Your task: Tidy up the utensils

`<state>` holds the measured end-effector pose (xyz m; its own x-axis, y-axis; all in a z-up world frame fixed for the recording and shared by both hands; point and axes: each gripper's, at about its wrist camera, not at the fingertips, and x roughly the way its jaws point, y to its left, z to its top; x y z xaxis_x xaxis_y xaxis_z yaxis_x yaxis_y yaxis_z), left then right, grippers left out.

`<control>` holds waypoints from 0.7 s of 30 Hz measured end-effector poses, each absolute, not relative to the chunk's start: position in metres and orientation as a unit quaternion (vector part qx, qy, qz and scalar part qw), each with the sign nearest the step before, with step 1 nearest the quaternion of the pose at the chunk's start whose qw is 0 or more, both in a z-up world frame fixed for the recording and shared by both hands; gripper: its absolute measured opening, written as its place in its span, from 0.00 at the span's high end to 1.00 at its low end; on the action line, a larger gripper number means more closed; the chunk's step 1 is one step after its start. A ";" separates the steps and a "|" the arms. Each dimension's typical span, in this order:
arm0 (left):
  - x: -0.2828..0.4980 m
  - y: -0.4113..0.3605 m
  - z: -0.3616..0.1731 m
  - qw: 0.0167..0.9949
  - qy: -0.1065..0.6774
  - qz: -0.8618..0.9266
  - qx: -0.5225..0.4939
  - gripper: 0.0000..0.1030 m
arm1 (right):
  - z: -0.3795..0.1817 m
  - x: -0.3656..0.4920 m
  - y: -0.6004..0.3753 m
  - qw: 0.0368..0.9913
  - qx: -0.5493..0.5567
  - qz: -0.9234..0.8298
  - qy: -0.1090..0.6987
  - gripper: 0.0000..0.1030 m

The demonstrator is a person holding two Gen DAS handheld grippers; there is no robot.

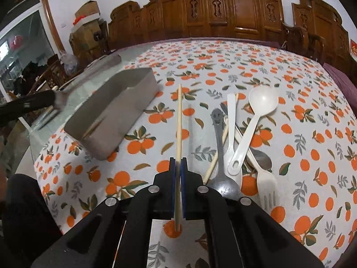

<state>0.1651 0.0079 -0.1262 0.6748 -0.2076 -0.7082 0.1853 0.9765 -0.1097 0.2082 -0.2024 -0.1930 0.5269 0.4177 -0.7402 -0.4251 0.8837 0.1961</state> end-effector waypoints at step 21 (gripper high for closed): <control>0.207 0.057 -0.184 0.894 0.436 -0.091 -0.050 0.97 | -0.168 0.205 -0.156 0.870 -0.053 0.261 0.415 0.95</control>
<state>0.2070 0.0570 -0.1839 0.6040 -0.2067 -0.7697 0.1192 0.9783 -0.1692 0.2048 -0.1562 -0.1685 0.5205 0.4099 -0.7490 -0.4974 0.8586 0.1242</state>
